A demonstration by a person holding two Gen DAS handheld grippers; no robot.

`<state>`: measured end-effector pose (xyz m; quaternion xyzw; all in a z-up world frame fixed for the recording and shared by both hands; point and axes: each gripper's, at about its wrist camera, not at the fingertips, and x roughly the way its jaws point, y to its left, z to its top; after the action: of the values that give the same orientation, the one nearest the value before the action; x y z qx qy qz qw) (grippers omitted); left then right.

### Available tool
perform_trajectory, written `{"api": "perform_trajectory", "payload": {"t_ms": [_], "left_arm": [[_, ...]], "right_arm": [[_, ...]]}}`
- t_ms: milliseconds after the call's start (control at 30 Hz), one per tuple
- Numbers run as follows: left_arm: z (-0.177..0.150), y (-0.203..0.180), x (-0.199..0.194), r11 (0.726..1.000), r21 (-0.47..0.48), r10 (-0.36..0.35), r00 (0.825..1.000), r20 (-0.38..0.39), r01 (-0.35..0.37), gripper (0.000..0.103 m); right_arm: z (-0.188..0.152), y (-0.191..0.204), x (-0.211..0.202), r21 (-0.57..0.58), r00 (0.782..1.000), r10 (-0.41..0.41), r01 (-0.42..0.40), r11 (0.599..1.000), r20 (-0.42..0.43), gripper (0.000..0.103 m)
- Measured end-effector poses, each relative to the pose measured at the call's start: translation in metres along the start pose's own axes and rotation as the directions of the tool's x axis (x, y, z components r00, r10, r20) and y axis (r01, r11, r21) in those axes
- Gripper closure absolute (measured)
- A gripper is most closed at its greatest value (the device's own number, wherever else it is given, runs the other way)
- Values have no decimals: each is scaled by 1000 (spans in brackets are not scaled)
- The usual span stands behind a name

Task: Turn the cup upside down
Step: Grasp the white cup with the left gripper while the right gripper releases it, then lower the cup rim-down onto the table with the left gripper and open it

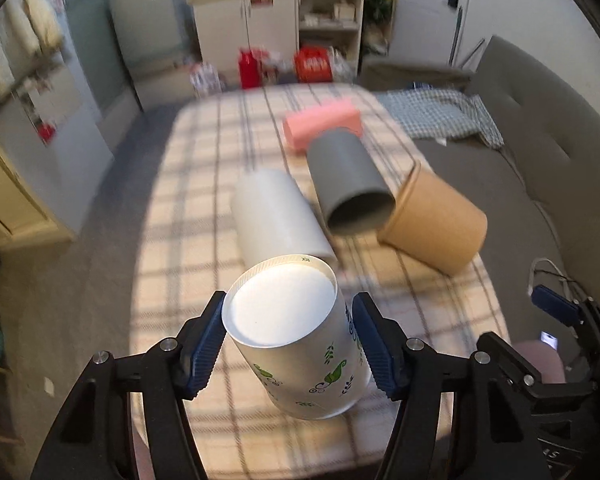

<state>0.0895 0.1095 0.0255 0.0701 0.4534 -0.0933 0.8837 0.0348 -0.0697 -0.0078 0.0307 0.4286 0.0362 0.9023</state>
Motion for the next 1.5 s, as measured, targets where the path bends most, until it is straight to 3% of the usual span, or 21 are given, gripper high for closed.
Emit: {"api": "perform_trajectory", "payload": {"t_ms": [400, 800, 1067, 1167, 1233, 1500], "left_arm": [[-10, -13, 16, 998, 42, 38, 989, 140, -44, 38], [-13, -24, 30, 998, 62, 0, 989, 147, -9, 38], [-22, -34, 37, 992, 123, 19, 991, 130, -35, 38], [-22, -36, 34, 991, 131, -6, 992, 126, -11, 36], [-23, -38, 31, 991, 132, -10, 992, 128, -7, 24], [-19, -26, -4, 996, 67, -73, 978, 194, 61, 23]], "right_arm": [[-4, -2, 14, 29, 1000, 1, -1, 1000, -13, 15], [-6, -9, 22, 59, 1000, 6, -4, 998, -27, 15], [-6, -15, 24, 84, 999, 3, 0, 996, -34, 15], [-5, -17, 23, 90, 1000, 3, 0, 996, -31, 15], [-5, -18, 21, 92, 1000, 2, 0, 996, -27, 15], [-6, -20, 1, 120, 1000, -7, 5, 993, 19, 15]]}}
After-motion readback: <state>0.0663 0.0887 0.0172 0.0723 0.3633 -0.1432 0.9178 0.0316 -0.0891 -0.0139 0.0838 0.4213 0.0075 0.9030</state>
